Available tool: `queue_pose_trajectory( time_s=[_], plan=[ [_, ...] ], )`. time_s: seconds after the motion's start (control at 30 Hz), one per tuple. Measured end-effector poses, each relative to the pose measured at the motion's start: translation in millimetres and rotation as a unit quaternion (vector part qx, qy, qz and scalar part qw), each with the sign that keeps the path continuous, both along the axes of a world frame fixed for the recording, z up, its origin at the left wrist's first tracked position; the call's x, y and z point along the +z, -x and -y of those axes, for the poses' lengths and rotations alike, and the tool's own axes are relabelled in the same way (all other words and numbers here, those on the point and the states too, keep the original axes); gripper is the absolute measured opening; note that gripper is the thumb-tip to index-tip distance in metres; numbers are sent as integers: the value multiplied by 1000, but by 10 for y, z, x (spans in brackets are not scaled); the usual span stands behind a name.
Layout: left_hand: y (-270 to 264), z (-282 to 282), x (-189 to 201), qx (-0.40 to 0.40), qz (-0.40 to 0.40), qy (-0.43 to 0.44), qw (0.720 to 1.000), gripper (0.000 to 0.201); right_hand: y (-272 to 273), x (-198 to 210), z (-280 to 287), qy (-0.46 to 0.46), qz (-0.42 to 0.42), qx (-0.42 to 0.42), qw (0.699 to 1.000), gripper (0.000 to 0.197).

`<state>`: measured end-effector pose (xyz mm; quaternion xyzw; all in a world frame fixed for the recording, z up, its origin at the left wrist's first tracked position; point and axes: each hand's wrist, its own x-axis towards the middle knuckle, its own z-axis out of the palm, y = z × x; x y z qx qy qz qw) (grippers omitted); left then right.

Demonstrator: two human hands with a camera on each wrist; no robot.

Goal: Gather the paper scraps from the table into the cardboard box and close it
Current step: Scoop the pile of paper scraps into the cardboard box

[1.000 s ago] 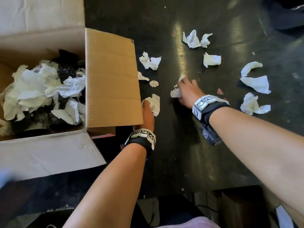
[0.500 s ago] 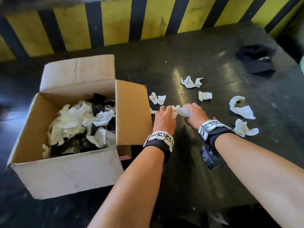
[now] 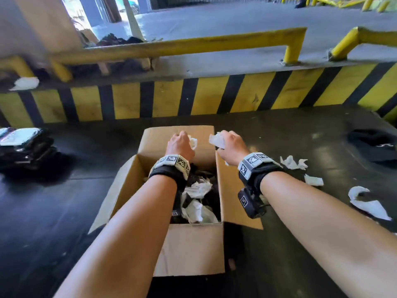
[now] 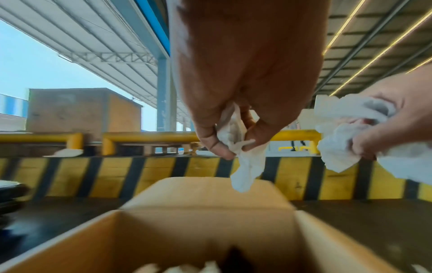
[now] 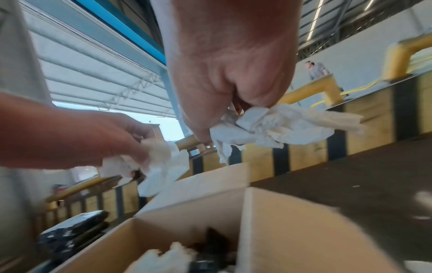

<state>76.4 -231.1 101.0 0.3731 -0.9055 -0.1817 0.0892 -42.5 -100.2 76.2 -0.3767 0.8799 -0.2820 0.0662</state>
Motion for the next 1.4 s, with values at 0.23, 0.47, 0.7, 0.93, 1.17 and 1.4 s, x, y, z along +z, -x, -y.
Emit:
queue_pose_trajectory(
  time_s=[0.23, 0.47, 0.7, 0.93, 1.17, 1.4],
  plan=[
    [-681, 887, -303, 17, 95, -24, 995, 26, -687, -281, 1073, -103, 33, 59, 992, 48],
    [-592, 1323, -1070, -95, 254, -121, 955, 60, -645, -858, 1298, -356, 109, 89, 924, 90],
    [145, 2239, -3081, -113, 350, -232, 901, 102, -129, -1956, 1595, -443, 101, 67, 888, 114],
    [-483, 1513, -966, -64, 412, -210, 884, 58, -393, -1912, 1657, -409, 204, 20, 889, 63],
    [-368, 1500, -956, -43, 439, -216, 871, 45, -376, -1883, 1670, -521, 148, 66, 838, 84],
    [-364, 1788, -1724, -87, 445, -200, 869, 77, 26, -2784, 1676, -464, 152, 96, 867, 90]
  ],
)
